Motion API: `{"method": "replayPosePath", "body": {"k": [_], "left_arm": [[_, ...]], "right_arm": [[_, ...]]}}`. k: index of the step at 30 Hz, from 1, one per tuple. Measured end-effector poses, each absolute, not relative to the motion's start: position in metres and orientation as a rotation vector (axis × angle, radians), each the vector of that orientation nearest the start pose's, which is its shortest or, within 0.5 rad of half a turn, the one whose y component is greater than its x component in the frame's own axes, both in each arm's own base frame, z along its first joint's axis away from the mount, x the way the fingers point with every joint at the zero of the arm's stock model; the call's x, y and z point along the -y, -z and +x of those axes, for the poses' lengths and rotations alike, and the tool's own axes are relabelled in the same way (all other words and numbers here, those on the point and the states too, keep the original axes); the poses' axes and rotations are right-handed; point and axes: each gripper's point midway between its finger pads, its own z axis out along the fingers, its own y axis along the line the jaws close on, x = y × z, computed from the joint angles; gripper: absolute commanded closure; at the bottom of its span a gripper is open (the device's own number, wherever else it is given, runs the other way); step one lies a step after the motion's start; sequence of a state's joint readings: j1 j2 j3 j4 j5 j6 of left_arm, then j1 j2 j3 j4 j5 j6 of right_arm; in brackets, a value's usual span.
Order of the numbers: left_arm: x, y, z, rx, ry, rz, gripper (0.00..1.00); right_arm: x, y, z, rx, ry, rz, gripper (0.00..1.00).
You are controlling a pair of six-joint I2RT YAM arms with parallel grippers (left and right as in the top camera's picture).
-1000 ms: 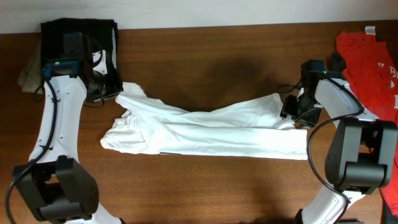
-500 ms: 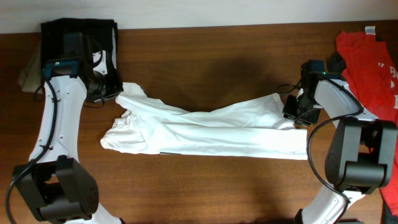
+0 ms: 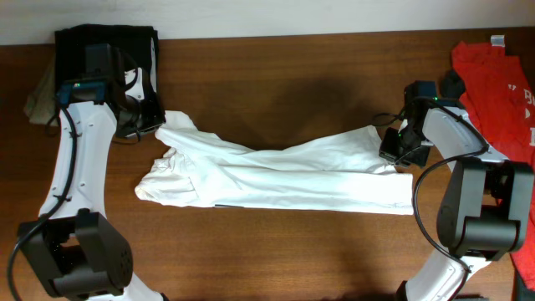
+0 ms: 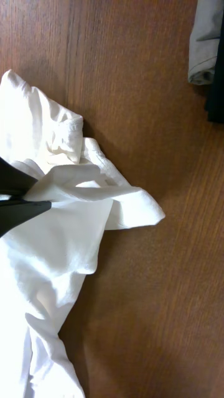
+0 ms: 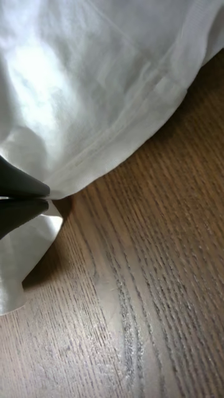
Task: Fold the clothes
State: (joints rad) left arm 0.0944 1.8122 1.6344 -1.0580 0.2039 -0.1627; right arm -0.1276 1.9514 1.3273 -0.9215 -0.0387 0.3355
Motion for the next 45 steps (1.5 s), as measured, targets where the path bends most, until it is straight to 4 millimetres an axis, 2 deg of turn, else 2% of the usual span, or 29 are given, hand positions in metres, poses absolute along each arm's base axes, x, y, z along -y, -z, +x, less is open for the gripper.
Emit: {"method": "replayPosePath", "body": {"k": [3, 5, 8, 11, 15, 19, 23, 28, 31, 35, 40, 43, 45], "left_arm": [[-0.002, -0.158, 0.419, -2.768, 0.327, -0.303, 1.00], [0.006, -0.161, 0.420, -2.758, 0.406, -0.294, 1.00], [0.013, -0.171, 0.422, -2.722, 0.557, -0.297, 1.00], [0.008, -0.174, 0.420, -2.718, 0.587, -0.326, 1.00], [-0.002, -0.169, 0.414, -2.752, 0.521, -0.359, 1.00], [-0.022, -0.160, 0.406, -2.797, 0.345, -0.449, 1.00], [-0.034, -0.155, 0.405, -2.798, 0.253, -0.508, 1.00], [-0.034, -0.142, 0.395, -2.836, 0.239, -0.552, 1.00], [-0.027, -0.137, 0.389, -2.864, 0.276, -0.555, 1.00], [-0.010, -0.122, 0.376, -2.934, 0.296, -0.521, 1.00], [0.016, -0.090, 0.355, -3.024, 0.310, -0.455, 0.99], [0.017, -0.077, 0.347, -3.050, 0.295, -0.471, 0.99], [0.008, -0.069, 0.339, -3.071, 0.218, -0.528, 1.00]], "right_arm": [[0.039, -0.019, 0.357, -3.026, -0.066, 0.739, 0.96], [0.040, -0.022, 0.356, -3.032, -0.068, 0.758, 0.96], [0.049, -0.044, 0.363, -3.014, -0.081, 0.803, 0.96], [0.059, -0.060, 0.370, -2.976, -0.090, 0.823, 0.96], [0.062, -0.064, 0.374, -2.961, -0.115, 0.831, 0.96], [0.060, -0.067, 0.376, -2.968, -0.143, 0.786, 0.96], [0.065, -0.071, 0.378, -2.955, -0.158, 0.789, 0.96], [0.068, -0.070, 0.369, -2.984, -0.157, 0.814, 0.96], [0.066, -0.070, 0.361, -3.016, -0.156, 0.824, 0.96], [0.064, -0.071, 0.349, -3.066, -0.156, 0.830, 0.96], [0.059, -0.073, 0.327, -3.161, -0.156, 0.823, 0.96], [0.060, -0.073, 0.318, -3.201, -0.130, 0.804, 0.96], [0.065, -0.074, 0.313, -3.219, -0.066, 0.798, 0.96]]}}
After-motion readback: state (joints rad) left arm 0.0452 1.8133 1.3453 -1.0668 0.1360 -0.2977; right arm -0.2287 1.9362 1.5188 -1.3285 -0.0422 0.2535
